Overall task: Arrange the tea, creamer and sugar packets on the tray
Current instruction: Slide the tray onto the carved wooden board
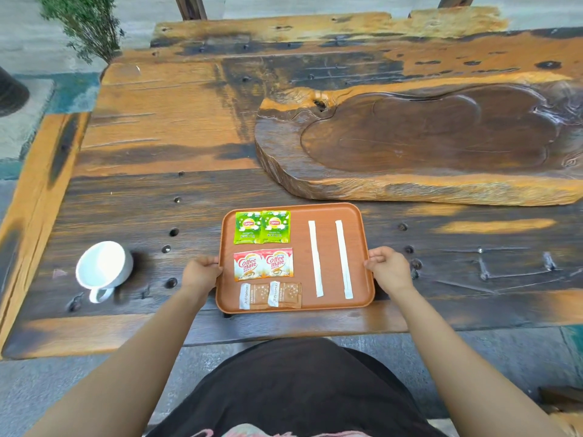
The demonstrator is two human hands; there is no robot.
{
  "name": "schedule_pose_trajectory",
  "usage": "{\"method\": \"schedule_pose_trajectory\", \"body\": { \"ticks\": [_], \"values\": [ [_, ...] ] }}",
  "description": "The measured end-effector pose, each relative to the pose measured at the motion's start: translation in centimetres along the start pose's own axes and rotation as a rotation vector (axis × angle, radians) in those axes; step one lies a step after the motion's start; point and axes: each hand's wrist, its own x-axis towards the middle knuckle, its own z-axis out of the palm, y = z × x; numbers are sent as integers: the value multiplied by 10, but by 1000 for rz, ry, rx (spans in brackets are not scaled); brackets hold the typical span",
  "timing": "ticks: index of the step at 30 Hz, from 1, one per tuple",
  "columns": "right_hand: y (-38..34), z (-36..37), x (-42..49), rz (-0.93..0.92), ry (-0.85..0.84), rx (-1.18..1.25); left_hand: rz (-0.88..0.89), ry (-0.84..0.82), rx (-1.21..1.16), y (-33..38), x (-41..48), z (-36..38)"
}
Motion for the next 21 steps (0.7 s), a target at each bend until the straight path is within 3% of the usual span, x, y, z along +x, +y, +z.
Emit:
{"method": "schedule_pose_trajectory", "body": {
  "ticks": [9, 16, 21],
  "values": [
    [-15, -41, 18, -91, 29, 60, 56, 43, -169, 26, -21, 18],
    [-42, -90, 46, -109, 79, 118, 123, -40, -236, 76, -38, 49],
    [-59, -118, 77, -124, 207, 102, 197, -85, -187, 123, -37, 83]
  ]
}}
